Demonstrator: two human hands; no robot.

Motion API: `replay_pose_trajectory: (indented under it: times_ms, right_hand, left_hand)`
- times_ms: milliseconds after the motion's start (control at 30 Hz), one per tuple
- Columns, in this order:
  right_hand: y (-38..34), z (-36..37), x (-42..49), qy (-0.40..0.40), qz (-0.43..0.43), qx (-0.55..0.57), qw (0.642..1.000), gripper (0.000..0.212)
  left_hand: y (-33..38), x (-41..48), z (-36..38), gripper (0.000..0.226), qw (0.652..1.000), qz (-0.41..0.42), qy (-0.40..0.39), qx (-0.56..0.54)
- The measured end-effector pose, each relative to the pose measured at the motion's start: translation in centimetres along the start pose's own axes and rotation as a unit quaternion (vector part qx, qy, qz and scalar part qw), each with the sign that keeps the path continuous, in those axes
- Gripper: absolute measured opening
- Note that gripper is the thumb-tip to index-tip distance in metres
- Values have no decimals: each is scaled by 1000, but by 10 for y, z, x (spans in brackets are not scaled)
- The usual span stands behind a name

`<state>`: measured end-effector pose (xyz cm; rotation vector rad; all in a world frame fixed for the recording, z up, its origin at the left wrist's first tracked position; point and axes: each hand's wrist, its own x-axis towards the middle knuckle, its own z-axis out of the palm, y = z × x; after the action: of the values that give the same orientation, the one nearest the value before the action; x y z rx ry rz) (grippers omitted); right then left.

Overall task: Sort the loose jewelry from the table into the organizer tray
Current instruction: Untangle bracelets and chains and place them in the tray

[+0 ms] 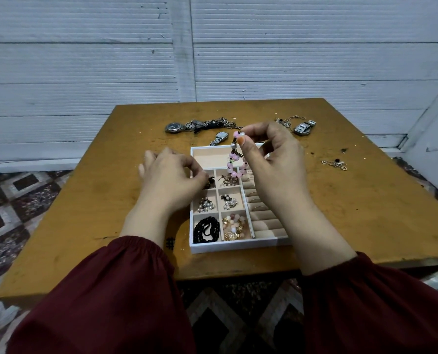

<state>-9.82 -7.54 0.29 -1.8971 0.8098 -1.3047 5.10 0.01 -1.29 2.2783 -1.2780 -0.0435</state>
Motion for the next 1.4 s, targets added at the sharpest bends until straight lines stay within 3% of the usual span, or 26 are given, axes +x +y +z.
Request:
replay_pose_trajectory:
  times_ms: [333,633,1100,1400]
  right_hand:
    - [2,3,0,-6,1,-9,1000,5]
    - [4,7,-2,-51,34,-23,998,5]
    - [11,1,7,-100,90,-122,983,7]
    - [4,9,7,-142,59,-239,959,8]
  left_hand:
    - [0,2,2,13,998,-20,-32,-42]
    - [-1,1,3,5,987,-62,50,-141]
    - [1,0,3,10,978,-82,96,-168]
    - [0,3,8,12,981,-64,94,-156]
